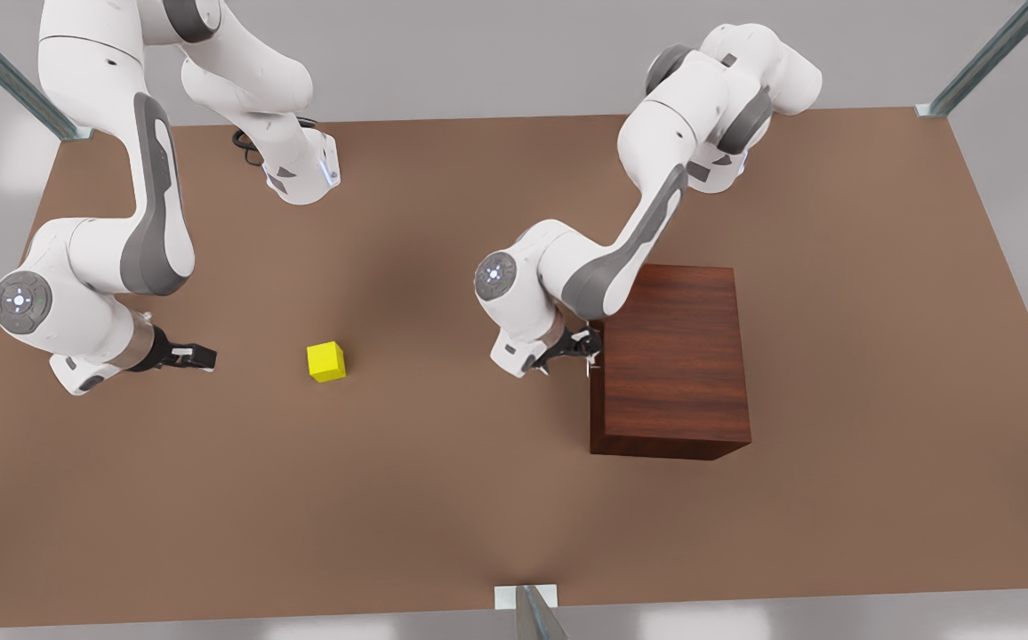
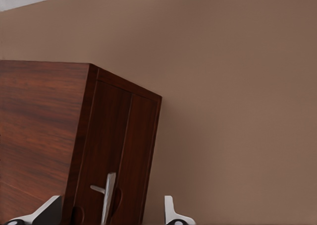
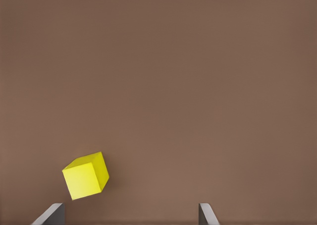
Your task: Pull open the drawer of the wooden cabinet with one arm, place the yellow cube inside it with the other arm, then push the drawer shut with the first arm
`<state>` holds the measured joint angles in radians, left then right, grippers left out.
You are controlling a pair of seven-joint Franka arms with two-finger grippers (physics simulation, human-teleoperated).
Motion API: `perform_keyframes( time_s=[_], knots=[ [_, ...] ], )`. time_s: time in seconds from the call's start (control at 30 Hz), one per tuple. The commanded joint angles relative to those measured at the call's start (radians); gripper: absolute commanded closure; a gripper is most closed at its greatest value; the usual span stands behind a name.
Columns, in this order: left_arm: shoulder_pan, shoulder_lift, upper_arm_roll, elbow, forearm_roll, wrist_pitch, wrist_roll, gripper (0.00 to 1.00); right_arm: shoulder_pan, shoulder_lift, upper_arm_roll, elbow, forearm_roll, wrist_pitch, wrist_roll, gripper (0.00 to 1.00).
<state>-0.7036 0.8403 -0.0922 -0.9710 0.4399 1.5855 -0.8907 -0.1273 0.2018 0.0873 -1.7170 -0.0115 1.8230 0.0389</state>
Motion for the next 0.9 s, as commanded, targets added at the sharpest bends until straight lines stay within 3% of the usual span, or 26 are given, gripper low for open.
perform_keyframes(
  time_s=[0.0, 0.87],
  knots=[
    [-0.016, 0.013, 0.000, -0.003, 0.055, -0.019, -0.237, 0.00, 0.000, -0.001, 0.000, 0.000, 0.001, 0.001, 0.001, 0.00],
    [-0.080, 0.054, 0.011, -0.124, 0.172, -0.102, -0.189, 0.00, 0.002, 0.002, 0.002, 0.000, -0.001, 0.002, 0.001, 0.00]
  ],
)
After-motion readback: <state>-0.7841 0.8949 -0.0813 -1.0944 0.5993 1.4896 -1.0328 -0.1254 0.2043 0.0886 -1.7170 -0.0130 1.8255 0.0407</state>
